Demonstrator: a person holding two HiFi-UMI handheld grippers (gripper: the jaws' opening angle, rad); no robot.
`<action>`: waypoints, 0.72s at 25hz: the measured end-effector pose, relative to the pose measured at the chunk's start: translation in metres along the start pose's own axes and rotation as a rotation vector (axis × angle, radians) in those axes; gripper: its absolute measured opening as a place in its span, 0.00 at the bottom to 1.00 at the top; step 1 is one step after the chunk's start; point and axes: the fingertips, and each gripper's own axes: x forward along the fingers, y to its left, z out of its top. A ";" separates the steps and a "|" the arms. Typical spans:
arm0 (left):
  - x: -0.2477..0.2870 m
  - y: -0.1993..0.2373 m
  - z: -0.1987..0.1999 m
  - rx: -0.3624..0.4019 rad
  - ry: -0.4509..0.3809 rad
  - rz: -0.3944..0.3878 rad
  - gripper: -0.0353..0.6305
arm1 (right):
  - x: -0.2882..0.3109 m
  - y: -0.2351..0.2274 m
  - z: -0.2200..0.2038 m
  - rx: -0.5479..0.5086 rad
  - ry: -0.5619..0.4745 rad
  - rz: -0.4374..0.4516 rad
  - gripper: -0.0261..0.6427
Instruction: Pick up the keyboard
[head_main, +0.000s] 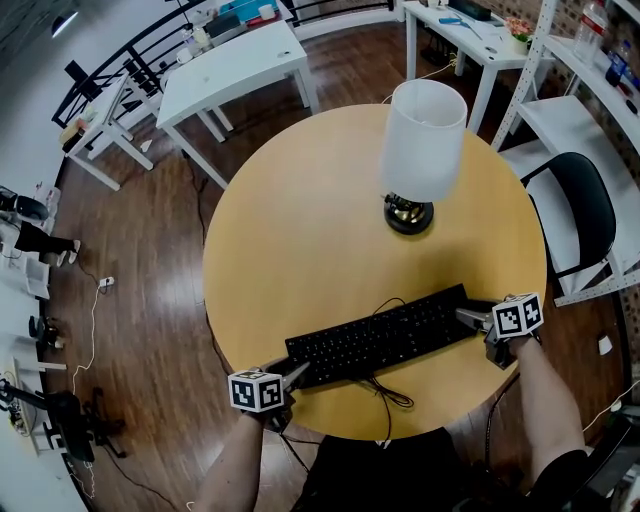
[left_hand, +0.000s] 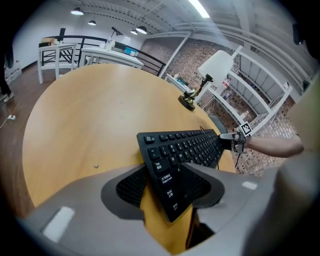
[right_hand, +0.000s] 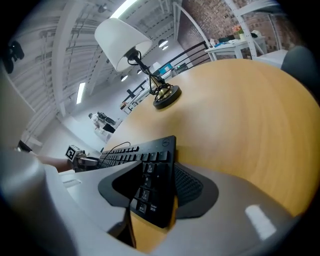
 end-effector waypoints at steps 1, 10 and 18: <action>0.000 0.001 0.001 -0.005 0.000 -0.003 0.37 | 0.000 -0.001 0.001 0.019 0.006 0.006 0.30; -0.004 0.005 0.004 -0.027 -0.037 -0.028 0.35 | 0.000 0.004 0.001 0.089 0.046 0.102 0.29; -0.002 0.002 0.001 0.005 -0.007 -0.024 0.35 | -0.007 0.001 -0.014 0.197 0.148 0.205 0.22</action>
